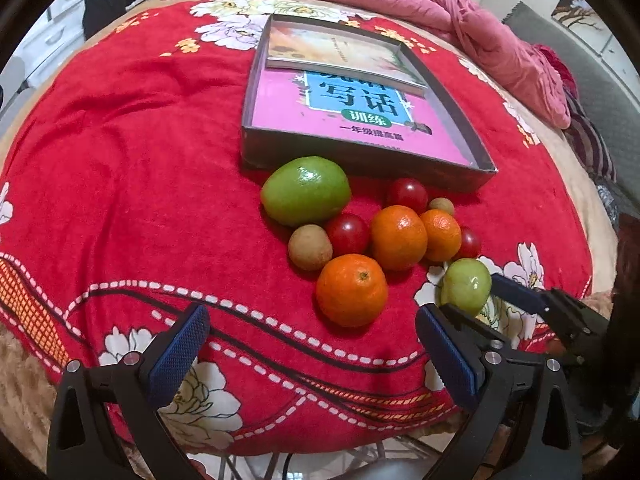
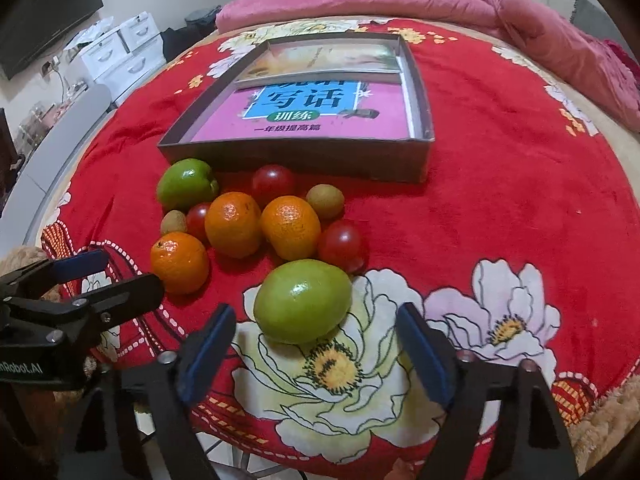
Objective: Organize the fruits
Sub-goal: 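Grasp the green pear with the right gripper while the left gripper grasps an orange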
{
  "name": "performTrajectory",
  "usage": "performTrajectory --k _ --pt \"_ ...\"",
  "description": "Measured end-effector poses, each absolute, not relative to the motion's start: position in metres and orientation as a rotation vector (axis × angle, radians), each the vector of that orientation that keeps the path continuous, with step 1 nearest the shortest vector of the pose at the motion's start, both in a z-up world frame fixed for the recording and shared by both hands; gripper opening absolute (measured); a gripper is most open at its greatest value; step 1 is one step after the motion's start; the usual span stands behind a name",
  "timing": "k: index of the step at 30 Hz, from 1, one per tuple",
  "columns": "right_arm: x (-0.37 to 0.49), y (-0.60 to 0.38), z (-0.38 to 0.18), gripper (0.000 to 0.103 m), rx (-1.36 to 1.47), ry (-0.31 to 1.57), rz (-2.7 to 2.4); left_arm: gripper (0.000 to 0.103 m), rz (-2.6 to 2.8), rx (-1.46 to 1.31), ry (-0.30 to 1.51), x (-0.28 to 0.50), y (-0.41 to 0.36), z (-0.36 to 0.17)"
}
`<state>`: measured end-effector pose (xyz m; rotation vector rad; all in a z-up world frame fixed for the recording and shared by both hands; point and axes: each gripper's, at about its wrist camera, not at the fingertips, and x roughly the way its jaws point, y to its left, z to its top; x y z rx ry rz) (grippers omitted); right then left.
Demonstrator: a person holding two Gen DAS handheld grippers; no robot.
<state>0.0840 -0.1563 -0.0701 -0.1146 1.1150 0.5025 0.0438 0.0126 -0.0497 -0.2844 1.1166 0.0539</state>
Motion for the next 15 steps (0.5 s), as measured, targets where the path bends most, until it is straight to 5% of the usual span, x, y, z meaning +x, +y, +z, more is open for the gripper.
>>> performTrajectory --k 7,15 --pt "0.090 -0.152 -0.075 0.052 -0.111 1.125 0.526 0.090 0.020 -0.302 1.131 0.051 0.009 -0.056" --pt "0.091 -0.158 -0.074 0.051 -0.077 1.123 0.537 0.065 -0.009 -0.316 1.136 0.059 0.004 -0.061"
